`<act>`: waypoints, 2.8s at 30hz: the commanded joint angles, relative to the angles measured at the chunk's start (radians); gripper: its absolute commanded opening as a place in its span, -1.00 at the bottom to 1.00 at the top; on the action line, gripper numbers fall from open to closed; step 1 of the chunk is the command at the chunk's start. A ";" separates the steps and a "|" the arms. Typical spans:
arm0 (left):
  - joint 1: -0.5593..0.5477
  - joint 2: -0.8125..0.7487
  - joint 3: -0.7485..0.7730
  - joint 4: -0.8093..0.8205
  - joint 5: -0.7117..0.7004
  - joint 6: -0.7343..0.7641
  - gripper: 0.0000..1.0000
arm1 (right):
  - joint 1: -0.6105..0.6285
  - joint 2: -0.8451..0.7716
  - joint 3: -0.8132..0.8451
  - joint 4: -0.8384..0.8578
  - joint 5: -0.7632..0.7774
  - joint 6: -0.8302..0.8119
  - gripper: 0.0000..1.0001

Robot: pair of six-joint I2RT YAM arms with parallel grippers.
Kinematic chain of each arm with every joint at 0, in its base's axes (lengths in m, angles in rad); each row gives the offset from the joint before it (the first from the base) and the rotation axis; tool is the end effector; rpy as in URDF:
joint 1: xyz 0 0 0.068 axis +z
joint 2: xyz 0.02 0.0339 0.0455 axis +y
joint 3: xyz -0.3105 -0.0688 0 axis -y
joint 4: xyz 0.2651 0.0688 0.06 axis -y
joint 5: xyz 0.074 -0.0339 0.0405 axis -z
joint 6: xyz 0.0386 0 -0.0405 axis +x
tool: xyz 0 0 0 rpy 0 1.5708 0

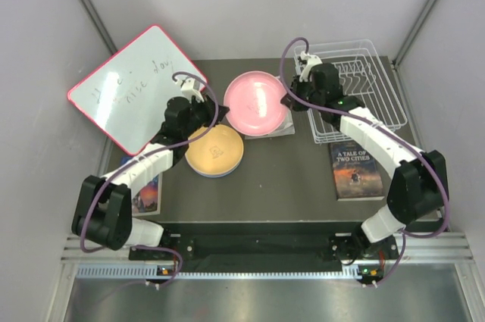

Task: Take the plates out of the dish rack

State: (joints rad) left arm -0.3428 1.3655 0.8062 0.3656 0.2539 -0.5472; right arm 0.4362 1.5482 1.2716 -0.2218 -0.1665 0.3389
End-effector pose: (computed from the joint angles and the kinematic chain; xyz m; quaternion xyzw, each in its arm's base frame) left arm 0.3005 -0.1175 0.3062 0.0019 0.7702 -0.3596 0.5268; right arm 0.3443 0.1675 0.3557 -0.0841 0.8536 0.2586 0.4443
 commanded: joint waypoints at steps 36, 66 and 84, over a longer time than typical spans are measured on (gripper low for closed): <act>-0.005 -0.302 -0.117 -0.441 -0.557 0.081 -1.00 | -0.048 -0.022 0.014 0.009 0.064 -0.064 0.37; -0.005 -0.313 -0.177 -0.568 -0.556 -0.019 -0.25 | -0.083 -0.040 -0.052 0.021 0.093 -0.063 0.39; -0.005 -0.381 -0.116 -0.524 -0.571 0.082 0.61 | -0.119 -0.091 -0.054 -0.004 0.224 -0.123 0.53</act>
State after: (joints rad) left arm -0.3496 1.0214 0.6342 -0.2317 -0.3222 -0.5243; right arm 0.3378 1.5394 1.2171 -0.2340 -0.0368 0.2569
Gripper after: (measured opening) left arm 0.784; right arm 0.738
